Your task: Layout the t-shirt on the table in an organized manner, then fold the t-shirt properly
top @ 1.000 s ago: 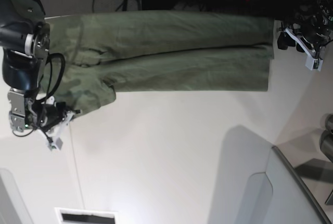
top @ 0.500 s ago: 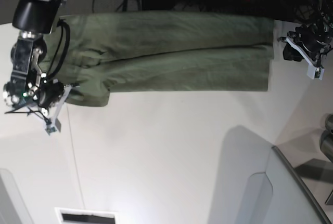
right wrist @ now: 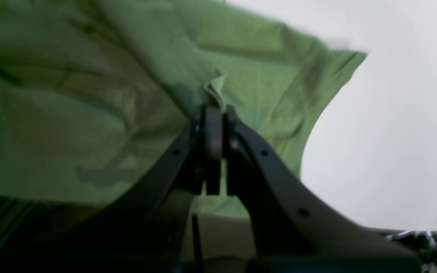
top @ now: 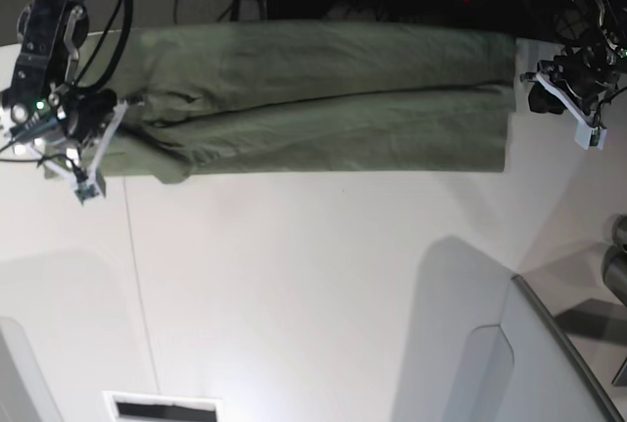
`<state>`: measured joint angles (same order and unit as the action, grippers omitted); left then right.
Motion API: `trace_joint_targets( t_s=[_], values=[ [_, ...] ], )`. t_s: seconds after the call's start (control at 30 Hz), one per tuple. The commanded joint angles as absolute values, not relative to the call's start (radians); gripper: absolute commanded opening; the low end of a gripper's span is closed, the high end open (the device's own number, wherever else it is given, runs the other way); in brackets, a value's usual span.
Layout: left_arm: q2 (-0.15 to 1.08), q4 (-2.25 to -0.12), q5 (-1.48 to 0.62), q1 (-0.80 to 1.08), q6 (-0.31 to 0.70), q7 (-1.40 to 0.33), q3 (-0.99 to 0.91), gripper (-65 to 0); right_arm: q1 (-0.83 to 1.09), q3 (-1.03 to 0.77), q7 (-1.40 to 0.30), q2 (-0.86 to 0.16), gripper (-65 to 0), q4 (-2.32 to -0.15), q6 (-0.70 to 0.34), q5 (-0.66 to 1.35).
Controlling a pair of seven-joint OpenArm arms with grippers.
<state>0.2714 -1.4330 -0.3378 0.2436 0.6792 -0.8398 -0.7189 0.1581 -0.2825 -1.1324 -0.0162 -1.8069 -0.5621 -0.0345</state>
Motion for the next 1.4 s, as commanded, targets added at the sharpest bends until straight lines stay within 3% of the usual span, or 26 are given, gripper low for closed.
trace_joint_targets(
  t_s=[0.0, 0.53, 1.37],
  values=[
    [0.292, -1.449, -0.346, 0.237, 0.679, -0.826, -0.725, -48.1, 0.162, -0.286, -1.122, -0.021, -65.0, -1.840, -0.564, -0.035],
    [0.294, -1.448, -0.344, 0.223, 0.679, -0.826, -0.725, -48.2, 0.328, -0.285, -1.113, 0.024, -65.0, -1.888, -0.564, -0.033],
    [0.294, -1.446, -0.344, 0.223, 0.679, -0.826, -0.725, -48.2, 0.374, -0.282, -1.113, 0.039, -65.0, -1.883, -0.565, -0.035]
  ],
)
